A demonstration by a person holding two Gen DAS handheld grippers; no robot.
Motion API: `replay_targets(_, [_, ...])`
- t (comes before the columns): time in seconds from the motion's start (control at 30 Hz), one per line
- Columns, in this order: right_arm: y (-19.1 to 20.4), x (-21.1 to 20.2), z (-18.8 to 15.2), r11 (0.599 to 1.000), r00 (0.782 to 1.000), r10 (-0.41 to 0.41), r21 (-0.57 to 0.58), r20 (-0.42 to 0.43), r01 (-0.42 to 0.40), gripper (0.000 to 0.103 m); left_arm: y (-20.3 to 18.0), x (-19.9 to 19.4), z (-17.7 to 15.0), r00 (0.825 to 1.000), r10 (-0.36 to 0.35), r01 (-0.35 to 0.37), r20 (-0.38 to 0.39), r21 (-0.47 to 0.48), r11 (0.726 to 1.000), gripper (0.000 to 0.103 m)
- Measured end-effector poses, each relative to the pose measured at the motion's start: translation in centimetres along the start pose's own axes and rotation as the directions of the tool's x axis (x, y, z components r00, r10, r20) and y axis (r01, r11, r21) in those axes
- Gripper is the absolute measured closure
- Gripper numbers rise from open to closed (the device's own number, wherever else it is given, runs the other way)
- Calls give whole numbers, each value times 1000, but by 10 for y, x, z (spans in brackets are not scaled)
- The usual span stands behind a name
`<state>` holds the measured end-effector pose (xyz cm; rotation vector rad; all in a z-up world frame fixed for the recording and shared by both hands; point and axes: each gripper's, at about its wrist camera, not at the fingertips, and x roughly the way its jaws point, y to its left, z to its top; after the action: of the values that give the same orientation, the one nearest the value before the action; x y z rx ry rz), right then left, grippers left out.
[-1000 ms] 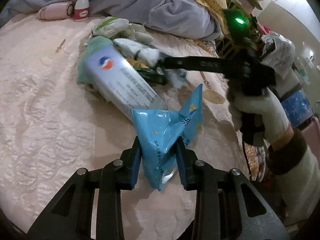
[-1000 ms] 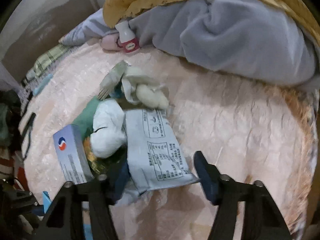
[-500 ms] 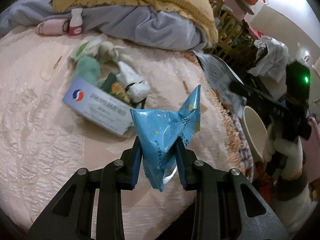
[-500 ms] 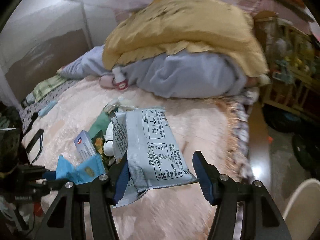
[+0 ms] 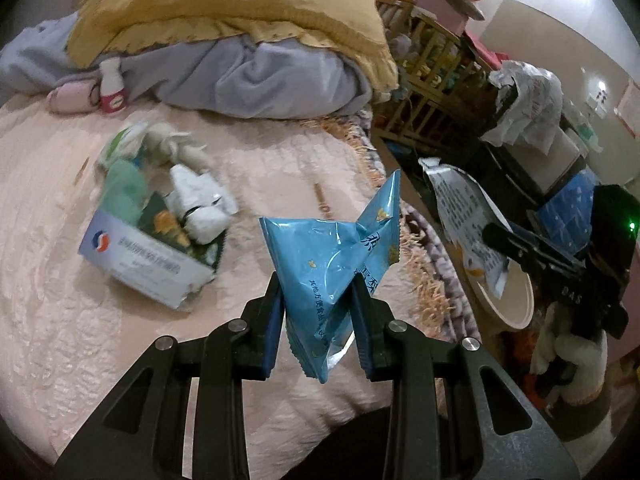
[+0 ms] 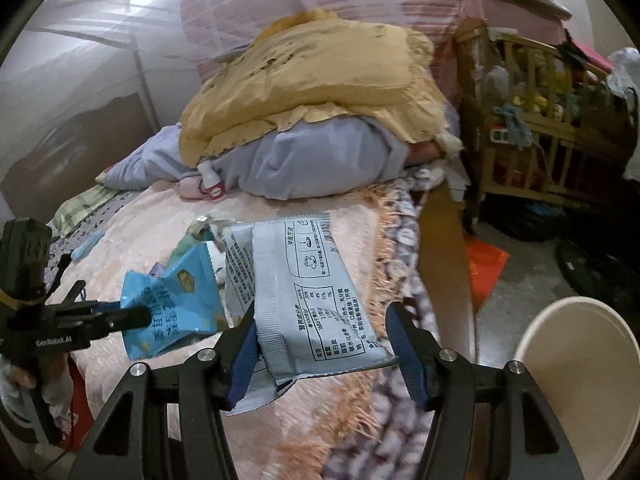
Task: Collect trash
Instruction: 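Carry both bags toward the white bucket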
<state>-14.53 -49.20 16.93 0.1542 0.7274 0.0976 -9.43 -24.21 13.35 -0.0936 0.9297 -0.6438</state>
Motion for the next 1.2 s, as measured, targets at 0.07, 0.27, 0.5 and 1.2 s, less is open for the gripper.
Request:
replay_targets(0.07, [-8,-6,-3,1000,1000,-18,7,1,18,44,-9,3,3,1000,-2,2,1,15,1000,74])
replay_targets(0.27, [-35,-26,-13,996,998,-68,50,14,67,44,-42,17,13,1000,-9,10,-5,72,997,74])
replay_targets(0.5, [-72,-48,-26,986,991,-132,105,13,130,44,-82,38,23,999,-31,35,-29,143,989,74])
replay_targets(1.2, [-200,-112,-80,862,925,-375,344,-66,374,44,-236,129,25,969,-160,204,-189,238,950,74])
